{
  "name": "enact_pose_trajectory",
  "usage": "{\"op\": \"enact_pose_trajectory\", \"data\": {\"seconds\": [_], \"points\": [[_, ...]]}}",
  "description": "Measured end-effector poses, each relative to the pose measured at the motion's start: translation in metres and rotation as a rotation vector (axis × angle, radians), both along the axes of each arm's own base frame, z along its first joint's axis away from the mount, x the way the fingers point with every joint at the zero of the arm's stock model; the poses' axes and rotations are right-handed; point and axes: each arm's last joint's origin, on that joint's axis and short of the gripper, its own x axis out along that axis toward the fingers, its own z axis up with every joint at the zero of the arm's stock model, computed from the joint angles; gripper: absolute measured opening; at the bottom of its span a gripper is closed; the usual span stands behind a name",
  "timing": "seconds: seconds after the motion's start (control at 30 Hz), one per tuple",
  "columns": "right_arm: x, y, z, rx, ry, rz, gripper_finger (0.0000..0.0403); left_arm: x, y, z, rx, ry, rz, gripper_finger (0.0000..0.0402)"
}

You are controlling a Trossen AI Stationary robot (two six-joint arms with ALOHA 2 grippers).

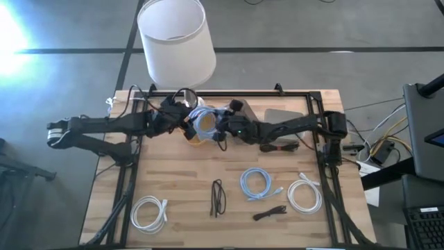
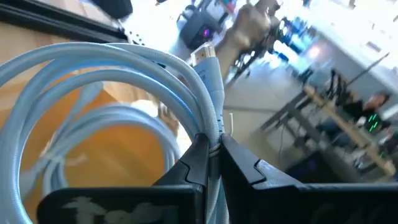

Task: Pick & Place USB Port
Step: Put the blue charger cable into the orange bin

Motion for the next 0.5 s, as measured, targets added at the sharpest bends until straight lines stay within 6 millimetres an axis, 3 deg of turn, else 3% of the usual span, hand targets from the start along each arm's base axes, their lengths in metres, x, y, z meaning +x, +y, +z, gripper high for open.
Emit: {"op": "enact_pose_trajectory", "data": {"seconds": [0.27, 0.5], "points": [[0.039, -0.018, -0.019, -0.033, 0.055, -0.043, 0.0021, -0.003, -0.001, 0.000, -0.007, 0.013, -0.011, 0.0200], [0.049, -0.021, -0.032, -0.097, 0.133, -0.149, 0.0050, -0.005, -0.002, -0.003, -0.015, 0.056, -0.010, 0.0200]]}}
